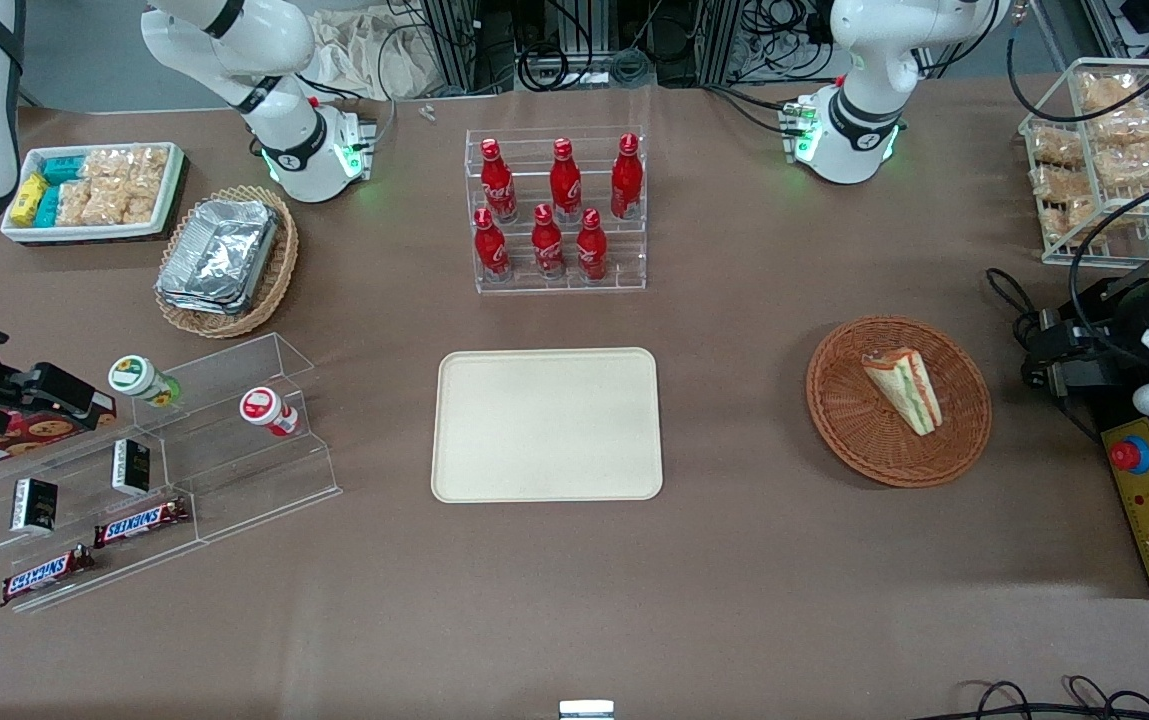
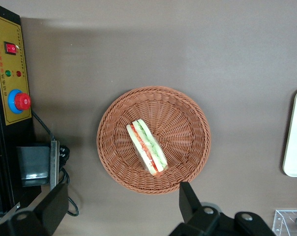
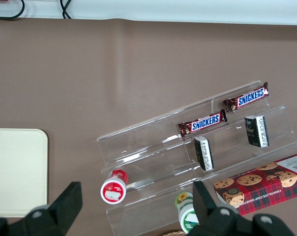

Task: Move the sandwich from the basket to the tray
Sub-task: 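Move the left gripper down over the wrapped sandwich in the wicker basket, then close the left gripper on the sandwich and lift it from the basket, then carry the held sandwich with the left gripper over the cream tray, then lower the sandwich onto the tray and open the left gripper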

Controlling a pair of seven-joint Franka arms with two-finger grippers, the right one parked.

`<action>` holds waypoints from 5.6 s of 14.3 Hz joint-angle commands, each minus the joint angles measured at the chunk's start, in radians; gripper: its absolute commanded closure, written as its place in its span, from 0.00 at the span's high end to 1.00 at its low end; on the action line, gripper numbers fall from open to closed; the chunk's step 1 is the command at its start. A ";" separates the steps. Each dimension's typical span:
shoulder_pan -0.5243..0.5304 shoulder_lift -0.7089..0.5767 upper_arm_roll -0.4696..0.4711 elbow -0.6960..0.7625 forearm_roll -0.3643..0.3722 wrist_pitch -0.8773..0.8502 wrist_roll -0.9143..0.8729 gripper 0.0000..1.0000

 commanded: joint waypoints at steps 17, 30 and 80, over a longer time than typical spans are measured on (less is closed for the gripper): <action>0.009 -0.130 -0.039 -0.513 0.015 0.383 -0.626 1.00; 0.011 -0.032 -0.041 -0.759 0.021 0.665 -0.780 1.00; -0.305 0.633 -0.507 0.013 0.335 0.517 -1.044 0.00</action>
